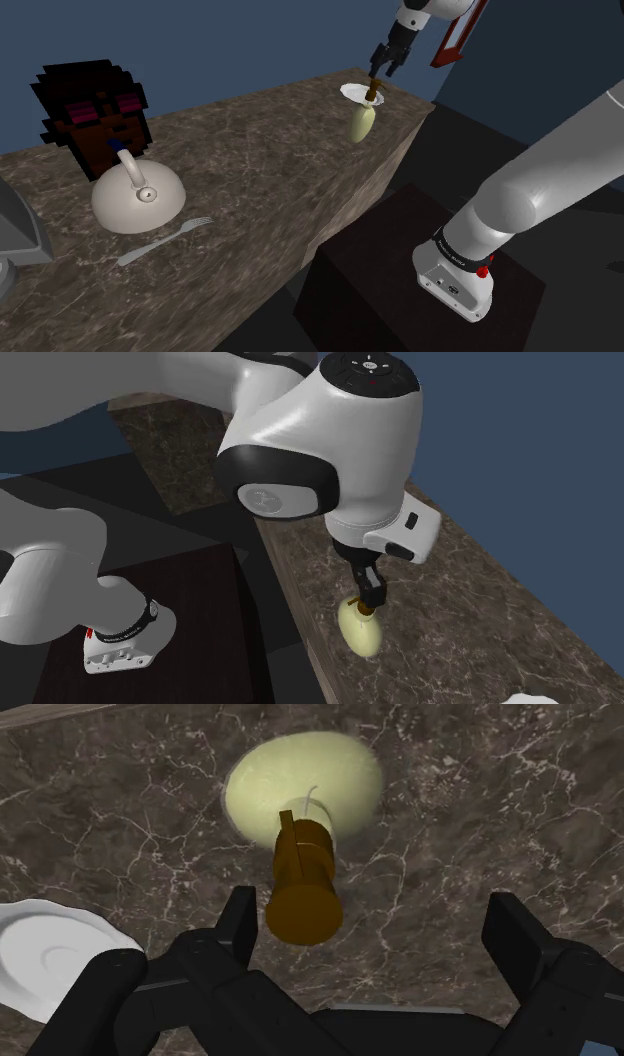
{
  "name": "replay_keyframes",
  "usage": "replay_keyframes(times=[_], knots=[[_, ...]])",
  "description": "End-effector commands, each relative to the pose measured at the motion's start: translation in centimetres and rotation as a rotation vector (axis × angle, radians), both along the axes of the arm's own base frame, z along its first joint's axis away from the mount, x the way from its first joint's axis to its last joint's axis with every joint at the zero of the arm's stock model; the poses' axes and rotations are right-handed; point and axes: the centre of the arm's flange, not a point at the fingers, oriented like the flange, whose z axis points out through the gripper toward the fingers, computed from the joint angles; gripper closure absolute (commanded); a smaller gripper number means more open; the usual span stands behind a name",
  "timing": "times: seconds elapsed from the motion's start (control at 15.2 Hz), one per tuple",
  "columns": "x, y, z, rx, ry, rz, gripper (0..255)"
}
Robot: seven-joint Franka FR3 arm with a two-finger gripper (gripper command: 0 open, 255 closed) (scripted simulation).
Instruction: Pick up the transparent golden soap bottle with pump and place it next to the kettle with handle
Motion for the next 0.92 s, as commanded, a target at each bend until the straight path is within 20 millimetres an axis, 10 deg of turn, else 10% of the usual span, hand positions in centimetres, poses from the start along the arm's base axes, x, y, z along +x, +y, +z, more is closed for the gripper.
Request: replay_keyframes(times=[0.0, 0.86], knots=[[1.5, -1.8, -0.9, -0.005, -0.006, 0.001, 0], [2.9, -2.5, -5.1, -0.007, -0.009, 0.000, 0]])
